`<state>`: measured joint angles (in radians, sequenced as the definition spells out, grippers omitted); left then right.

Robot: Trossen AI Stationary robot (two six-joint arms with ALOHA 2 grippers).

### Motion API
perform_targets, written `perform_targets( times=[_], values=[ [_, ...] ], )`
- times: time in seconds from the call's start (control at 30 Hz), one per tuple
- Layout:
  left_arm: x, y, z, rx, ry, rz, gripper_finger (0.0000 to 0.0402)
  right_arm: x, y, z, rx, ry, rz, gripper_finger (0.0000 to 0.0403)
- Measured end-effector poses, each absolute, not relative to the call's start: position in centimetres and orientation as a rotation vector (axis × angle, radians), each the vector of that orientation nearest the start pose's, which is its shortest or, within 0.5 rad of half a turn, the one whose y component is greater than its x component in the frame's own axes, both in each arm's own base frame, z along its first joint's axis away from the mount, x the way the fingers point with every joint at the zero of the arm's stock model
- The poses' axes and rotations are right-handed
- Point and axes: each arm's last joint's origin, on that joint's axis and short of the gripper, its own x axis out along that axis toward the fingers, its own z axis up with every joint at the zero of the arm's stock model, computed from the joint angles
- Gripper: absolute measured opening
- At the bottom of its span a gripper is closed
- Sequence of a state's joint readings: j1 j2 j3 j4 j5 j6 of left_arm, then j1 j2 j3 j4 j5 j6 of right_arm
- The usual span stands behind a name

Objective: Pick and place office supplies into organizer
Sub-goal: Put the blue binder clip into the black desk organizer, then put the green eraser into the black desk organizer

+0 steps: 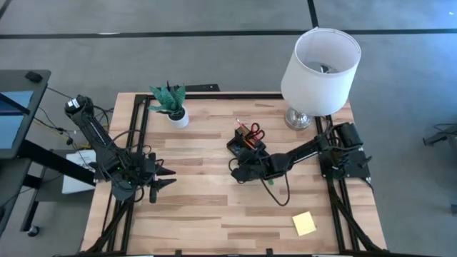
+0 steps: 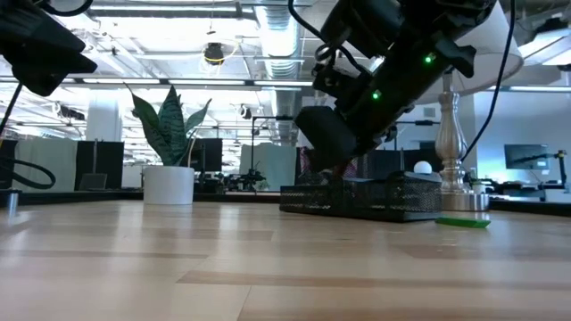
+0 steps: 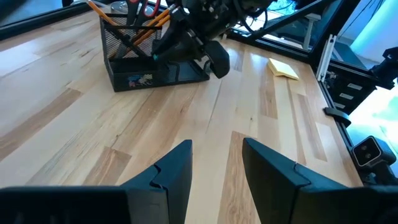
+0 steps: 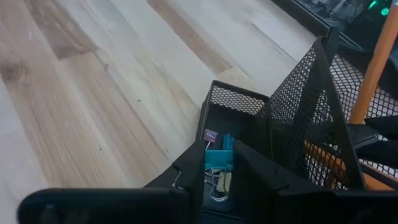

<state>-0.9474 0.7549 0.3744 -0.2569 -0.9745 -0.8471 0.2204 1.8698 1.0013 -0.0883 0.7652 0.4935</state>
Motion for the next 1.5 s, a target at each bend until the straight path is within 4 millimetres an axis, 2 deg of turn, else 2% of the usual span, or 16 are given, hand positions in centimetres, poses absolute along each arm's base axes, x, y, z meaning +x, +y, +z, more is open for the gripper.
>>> perform_targets(
  times=[0.37, 0.57, 0.77, 0.9, 1.07, 1.23, 1.37, 1.5],
  values=[
    [10.4, -10.4, 19.9, -0.318, 0.319, 0.173, 0.0137, 34.9, 5.4, 13.5, -0.017, 0.699, -0.694, 0.0155],
    [10.4, -10.4, 19.9, -0.323, 0.319, 0.174, 0.0137, 35.3, 5.9, 13.9, 0.034, 0.656, -0.682, 0.0167],
    [10.4, -10.4, 19.9, -0.325, 0.317, 0.173, 0.0137, 36.6, 8.7, 16.2, 0.040, 0.591, -0.599, 0.0144],
    [10.4, -10.4, 19.9, -0.331, 0.317, 0.174, 0.0137, 36.9, 12.1, 18.2, -0.011, 0.568, -0.498, 0.0118],
    [10.4, -10.4, 19.9, -0.351, 0.317, 0.175, 0.0137, 34.7, 17.1, 19.1, -0.037, 0.652, -0.406, 0.0095],
    [10.4, -10.4, 19.9, -0.361, 0.321, 0.172, 0.0137, 30.9, 21.0, 18.7, 0.109, 0.711, -0.429, 0.0083],
    [10.4, -10.4, 19.9, -0.374, 0.319, 0.174, 0.0137, 27.5, 22.8, 18.0, 0.223, 0.781, -0.520, 0.0072],
    [10.4, -10.4, 19.9, -0.377, 0.318, 0.174, 0.0137, 24.6, 23.2, 17.7, 0.286, 0.806, -0.662, 0.0060]
  ],
)
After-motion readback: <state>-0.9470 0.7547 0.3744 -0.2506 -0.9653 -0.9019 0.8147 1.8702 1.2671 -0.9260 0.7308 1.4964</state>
